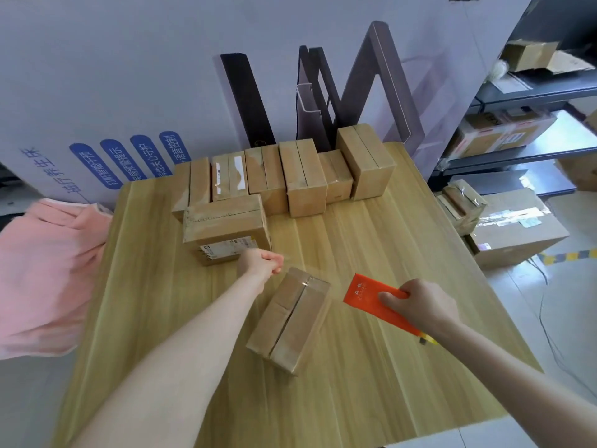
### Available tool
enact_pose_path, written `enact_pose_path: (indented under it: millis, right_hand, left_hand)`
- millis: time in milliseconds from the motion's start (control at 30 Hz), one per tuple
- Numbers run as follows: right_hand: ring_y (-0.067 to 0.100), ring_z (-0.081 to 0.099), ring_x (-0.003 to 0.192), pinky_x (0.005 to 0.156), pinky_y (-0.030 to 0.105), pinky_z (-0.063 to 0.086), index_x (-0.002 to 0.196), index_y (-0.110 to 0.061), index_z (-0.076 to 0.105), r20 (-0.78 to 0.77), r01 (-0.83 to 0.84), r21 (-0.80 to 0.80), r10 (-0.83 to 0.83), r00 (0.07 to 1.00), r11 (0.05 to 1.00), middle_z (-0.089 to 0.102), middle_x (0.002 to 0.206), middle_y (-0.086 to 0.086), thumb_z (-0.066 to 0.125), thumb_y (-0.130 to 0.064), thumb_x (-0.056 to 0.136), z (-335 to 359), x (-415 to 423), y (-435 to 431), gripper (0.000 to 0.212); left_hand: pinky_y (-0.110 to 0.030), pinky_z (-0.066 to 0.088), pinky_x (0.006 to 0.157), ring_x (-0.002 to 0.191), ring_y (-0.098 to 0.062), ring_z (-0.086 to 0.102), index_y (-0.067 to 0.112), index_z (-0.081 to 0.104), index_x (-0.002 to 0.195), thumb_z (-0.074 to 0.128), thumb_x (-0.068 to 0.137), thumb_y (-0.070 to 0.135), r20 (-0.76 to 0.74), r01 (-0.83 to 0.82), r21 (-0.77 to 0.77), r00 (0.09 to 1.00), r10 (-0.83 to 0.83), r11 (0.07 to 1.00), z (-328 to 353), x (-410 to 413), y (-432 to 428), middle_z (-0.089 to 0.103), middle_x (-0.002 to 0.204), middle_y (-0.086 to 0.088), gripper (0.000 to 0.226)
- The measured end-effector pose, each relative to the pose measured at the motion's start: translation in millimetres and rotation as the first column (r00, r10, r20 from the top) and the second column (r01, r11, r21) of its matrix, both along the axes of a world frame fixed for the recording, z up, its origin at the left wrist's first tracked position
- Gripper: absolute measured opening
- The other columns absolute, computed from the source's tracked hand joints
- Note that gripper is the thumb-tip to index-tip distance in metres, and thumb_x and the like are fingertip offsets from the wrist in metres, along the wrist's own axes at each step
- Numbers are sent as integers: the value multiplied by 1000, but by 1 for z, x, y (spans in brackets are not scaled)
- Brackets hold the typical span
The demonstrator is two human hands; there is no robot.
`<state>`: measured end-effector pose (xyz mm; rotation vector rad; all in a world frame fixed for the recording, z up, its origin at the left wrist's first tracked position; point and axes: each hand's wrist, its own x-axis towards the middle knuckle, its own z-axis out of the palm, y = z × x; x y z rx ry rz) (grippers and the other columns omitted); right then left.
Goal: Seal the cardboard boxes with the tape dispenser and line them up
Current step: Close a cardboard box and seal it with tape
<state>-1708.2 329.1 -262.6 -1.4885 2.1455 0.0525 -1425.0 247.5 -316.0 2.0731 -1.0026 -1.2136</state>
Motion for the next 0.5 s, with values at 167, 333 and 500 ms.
enact_pose_path:
  millis: [167,333,500]
  right_hand:
    - [14,62,50,41,22,48,82,-21,67,-12,-13,48,13,1000,999,61,68,-6,57,-59,83,-18,16,-11,39]
    - [15,58,50,57,31,58,80,-17,67,-89,-63,40,67,994,997,63,67,-3,55,-56,81,-25,31,-23,41]
    - [15,59,58,51,24,48,79,-16,66,-137,-105,10,105,985,994,60,66,-5,54,-57,82,-25,32,-30,43]
  left_hand:
    - [-27,53,78,73,-10,65,24,71,69,74,82,18,36,-27,33,999,26,999,-28,-11,4,73,83,3,15]
    - [-20,42,87,111,-16,59,20,72,111,67,89,29,47,-50,34,998,48,998,-41,-25,15,68,119,3,24]
    - [-36,37,107,135,-23,40,19,33,148,59,94,30,96,-94,40,991,90,995,-36,-21,25,39,150,-3,61]
